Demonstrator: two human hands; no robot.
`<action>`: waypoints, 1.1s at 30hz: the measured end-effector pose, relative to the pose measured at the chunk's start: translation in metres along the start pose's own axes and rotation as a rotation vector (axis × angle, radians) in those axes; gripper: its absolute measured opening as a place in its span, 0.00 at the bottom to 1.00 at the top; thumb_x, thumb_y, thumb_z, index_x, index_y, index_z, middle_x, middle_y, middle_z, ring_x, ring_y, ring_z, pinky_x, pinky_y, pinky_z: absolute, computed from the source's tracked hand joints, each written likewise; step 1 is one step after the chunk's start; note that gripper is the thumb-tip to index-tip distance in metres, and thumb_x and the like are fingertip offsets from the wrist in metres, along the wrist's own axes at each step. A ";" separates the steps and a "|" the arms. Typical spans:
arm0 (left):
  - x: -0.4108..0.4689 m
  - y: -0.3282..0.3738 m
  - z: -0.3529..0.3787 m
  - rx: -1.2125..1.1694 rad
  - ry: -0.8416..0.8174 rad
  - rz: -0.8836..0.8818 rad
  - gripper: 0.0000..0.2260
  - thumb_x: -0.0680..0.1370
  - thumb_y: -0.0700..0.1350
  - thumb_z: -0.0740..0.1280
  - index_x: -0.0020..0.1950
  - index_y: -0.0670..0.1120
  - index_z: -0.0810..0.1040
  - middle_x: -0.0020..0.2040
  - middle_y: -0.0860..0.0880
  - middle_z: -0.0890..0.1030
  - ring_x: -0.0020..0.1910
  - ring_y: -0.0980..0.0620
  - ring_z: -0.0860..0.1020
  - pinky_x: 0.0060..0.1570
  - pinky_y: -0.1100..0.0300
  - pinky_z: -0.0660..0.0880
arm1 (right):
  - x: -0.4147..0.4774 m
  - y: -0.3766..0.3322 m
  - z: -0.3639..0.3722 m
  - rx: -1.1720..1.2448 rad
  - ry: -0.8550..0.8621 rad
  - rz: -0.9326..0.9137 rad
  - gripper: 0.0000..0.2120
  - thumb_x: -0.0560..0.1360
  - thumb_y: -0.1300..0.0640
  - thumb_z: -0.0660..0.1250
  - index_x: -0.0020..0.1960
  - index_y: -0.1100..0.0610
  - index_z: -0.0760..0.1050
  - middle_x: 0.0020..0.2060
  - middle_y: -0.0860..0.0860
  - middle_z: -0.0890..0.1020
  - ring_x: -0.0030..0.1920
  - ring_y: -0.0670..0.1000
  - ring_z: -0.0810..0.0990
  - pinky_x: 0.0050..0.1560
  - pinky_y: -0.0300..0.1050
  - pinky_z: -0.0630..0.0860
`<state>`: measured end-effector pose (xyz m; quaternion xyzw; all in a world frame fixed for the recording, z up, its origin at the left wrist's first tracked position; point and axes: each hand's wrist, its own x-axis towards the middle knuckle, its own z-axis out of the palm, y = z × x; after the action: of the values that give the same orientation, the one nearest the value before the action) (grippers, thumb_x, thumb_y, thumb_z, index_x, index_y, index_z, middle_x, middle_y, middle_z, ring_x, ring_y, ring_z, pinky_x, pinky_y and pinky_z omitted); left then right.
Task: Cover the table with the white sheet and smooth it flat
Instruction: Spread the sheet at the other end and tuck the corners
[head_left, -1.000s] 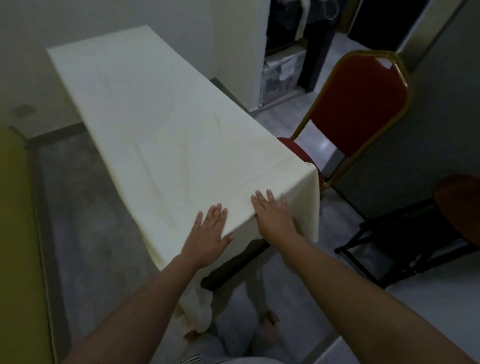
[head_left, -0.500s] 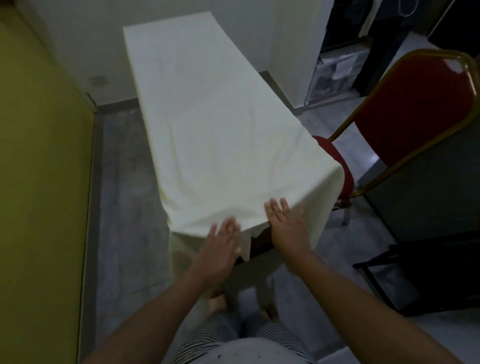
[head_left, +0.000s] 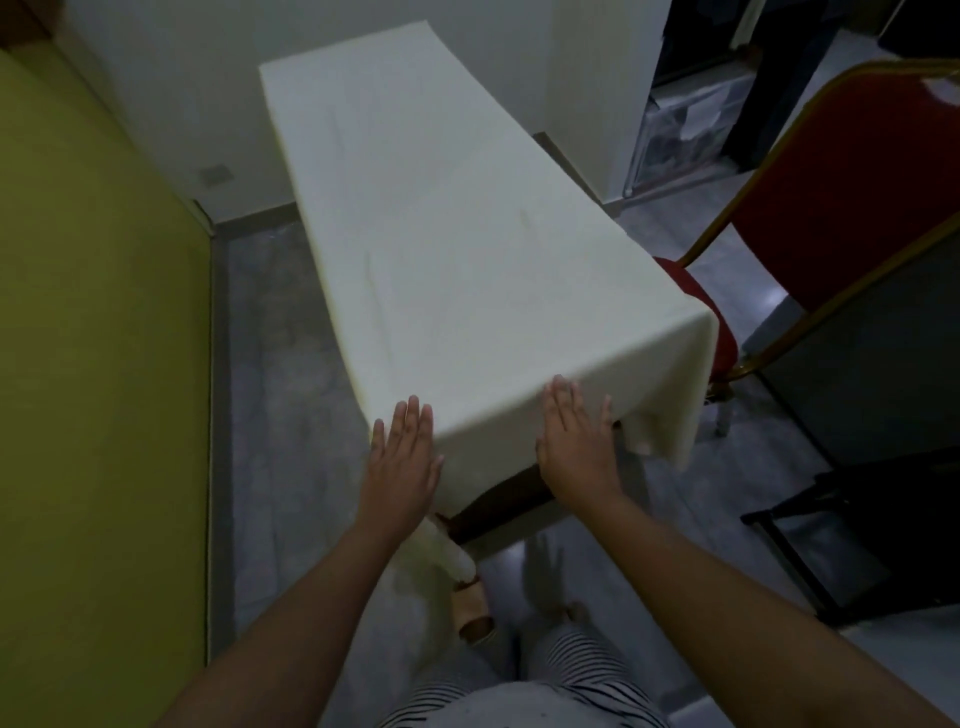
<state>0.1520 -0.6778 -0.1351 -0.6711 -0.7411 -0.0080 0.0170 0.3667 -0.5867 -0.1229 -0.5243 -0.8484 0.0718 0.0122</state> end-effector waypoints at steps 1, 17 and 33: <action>0.002 -0.005 0.002 0.007 -0.003 0.002 0.27 0.78 0.51 0.55 0.73 0.38 0.58 0.73 0.38 0.65 0.72 0.40 0.65 0.72 0.45 0.54 | 0.003 -0.007 0.000 0.004 0.010 -0.031 0.32 0.77 0.55 0.58 0.77 0.61 0.50 0.77 0.57 0.53 0.77 0.58 0.52 0.71 0.65 0.42; -0.036 0.002 0.004 -0.072 0.054 -0.047 0.29 0.71 0.34 0.69 0.70 0.36 0.66 0.67 0.37 0.73 0.68 0.40 0.71 0.68 0.44 0.63 | -0.005 -0.015 -0.008 0.024 0.185 -0.155 0.17 0.71 0.62 0.70 0.59 0.54 0.78 0.59 0.51 0.82 0.63 0.58 0.77 0.66 0.73 0.57; 0.018 0.076 -0.010 -0.182 0.007 0.204 0.23 0.79 0.48 0.53 0.72 0.40 0.65 0.71 0.41 0.70 0.71 0.44 0.68 0.70 0.41 0.60 | -0.009 0.038 -0.006 0.062 0.069 0.166 0.27 0.77 0.59 0.58 0.75 0.55 0.59 0.75 0.53 0.62 0.75 0.54 0.59 0.72 0.65 0.44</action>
<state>0.2258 -0.6526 -0.1249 -0.7418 -0.6650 -0.0758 -0.0408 0.4053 -0.5775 -0.1216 -0.5944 -0.7984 0.0808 0.0516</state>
